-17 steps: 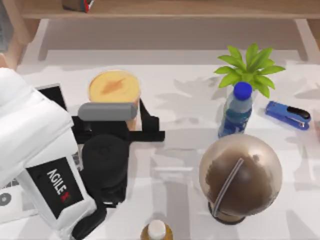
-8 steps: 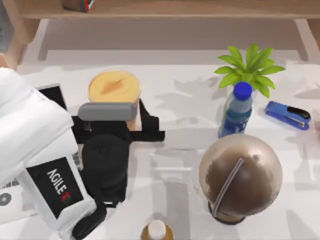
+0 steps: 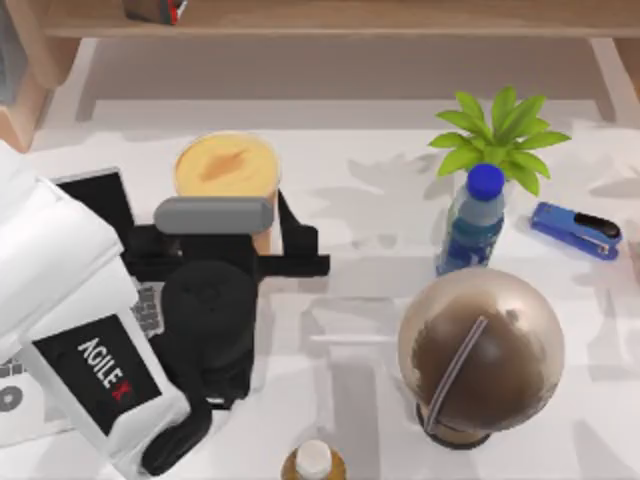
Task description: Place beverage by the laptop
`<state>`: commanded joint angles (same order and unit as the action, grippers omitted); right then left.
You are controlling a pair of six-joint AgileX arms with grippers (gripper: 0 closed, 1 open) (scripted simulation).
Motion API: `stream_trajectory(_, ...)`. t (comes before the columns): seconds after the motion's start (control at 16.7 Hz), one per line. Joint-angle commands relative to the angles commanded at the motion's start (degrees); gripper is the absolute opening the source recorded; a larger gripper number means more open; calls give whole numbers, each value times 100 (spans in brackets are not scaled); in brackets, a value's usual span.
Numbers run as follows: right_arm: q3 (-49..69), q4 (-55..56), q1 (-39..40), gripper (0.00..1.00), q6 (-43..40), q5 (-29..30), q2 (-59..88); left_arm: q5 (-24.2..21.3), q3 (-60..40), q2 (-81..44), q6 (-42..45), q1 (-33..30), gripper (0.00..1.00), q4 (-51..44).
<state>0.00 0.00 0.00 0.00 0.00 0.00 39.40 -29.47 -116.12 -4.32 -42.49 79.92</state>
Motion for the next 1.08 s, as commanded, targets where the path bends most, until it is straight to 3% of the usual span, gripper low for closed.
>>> stream_trajectory(0.42, 0, 0, 0, 100, 0, 0, 0, 163, -143, 452, -15, -145, 0, 150)
stream_trajectory(1.08, 0, 0, 0, 100, 0, 0, 0, 991, 760, 1753, -193, -953, 0, -430)
